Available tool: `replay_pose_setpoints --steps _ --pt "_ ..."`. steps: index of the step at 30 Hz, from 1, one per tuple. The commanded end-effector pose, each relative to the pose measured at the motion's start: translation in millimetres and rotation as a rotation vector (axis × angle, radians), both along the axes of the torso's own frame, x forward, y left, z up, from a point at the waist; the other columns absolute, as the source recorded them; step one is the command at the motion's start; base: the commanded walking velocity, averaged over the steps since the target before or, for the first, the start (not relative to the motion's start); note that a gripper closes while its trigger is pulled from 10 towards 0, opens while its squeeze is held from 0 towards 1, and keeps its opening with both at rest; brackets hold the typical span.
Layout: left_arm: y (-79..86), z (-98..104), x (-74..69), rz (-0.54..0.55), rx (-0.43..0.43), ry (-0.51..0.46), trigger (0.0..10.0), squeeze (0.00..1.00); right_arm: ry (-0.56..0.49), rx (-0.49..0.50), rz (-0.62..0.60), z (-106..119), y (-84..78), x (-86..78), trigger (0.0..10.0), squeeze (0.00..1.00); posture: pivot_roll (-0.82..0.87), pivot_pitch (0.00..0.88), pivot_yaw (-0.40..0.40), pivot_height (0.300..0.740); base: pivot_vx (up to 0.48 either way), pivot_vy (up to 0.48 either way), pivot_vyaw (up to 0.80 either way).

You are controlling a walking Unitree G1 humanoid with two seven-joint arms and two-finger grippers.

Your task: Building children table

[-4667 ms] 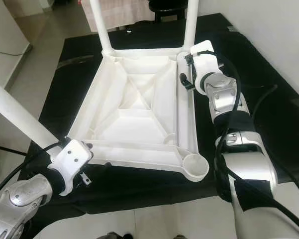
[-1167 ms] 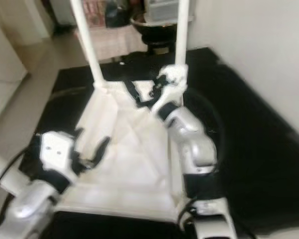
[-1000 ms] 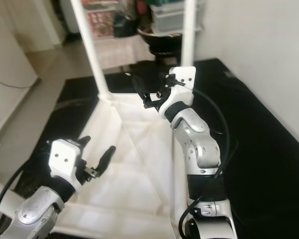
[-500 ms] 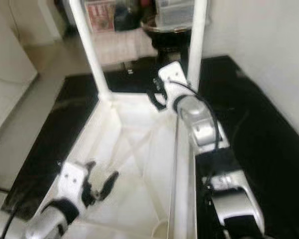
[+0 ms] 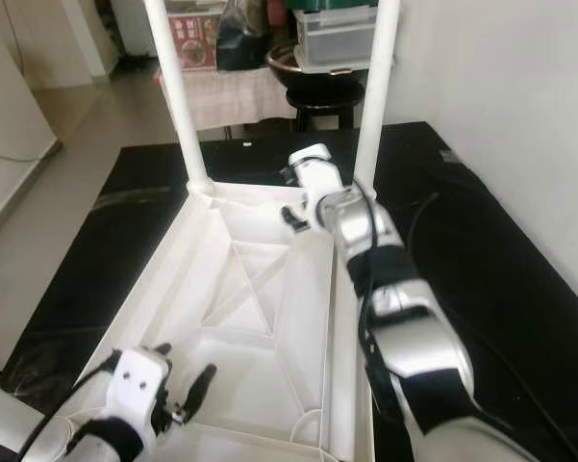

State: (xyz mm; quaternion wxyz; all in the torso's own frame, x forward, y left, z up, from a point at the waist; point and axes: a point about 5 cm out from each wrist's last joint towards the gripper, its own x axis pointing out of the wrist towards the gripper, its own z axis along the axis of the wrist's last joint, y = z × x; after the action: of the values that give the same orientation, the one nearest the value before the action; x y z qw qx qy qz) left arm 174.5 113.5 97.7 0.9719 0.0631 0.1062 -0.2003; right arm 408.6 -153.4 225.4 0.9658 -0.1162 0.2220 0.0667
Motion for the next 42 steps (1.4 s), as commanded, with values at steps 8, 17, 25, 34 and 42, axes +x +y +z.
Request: replay_pose_setpoints --steps 8,17,25,34,42 --pt "-2.7 5.0 -7.2 -0.025 -0.001 -0.024 10.0 0.0 -0.034 0.113 -0.163 0.3 -25.4 5.3 10.0 0.0 -0.01 0.168 0.037 0.74 0.0 0.0 0.0" --pt "-7.1 11.3 -17.4 -0.025 -0.029 -0.034 10.0 0.0 -0.019 0.076 -0.217 7.5 -40.1 7.1 10.0 0.0 0.0 0.223 0.036 0.74 0.0 0.0 0.0" --pt "-7.4 12.2 -19.6 -0.022 -0.04 -0.033 10.0 0.0 0.033 -0.003 -0.152 9.6 -42.3 6.2 3.3 0.0 -0.02 0.234 0.033 0.74 0.0 0.0 0.0" --pt "-9.5 13.9 -19.4 -0.025 -0.049 -0.034 10.0 0.0 0.064 -0.011 -0.149 2.6 -42.9 4.9 7.1 0.0 -0.02 0.23 0.027 0.74 0.0 0.0 0.0" --pt "-11.6 15.5 -19.3 -0.018 -0.056 -0.038 10.0 0.0 0.085 0.039 -0.121 -9.7 -30.8 4.8 0.0 0.0 -0.02 0.227 0.019 0.74 0.0 0.0 0.0"
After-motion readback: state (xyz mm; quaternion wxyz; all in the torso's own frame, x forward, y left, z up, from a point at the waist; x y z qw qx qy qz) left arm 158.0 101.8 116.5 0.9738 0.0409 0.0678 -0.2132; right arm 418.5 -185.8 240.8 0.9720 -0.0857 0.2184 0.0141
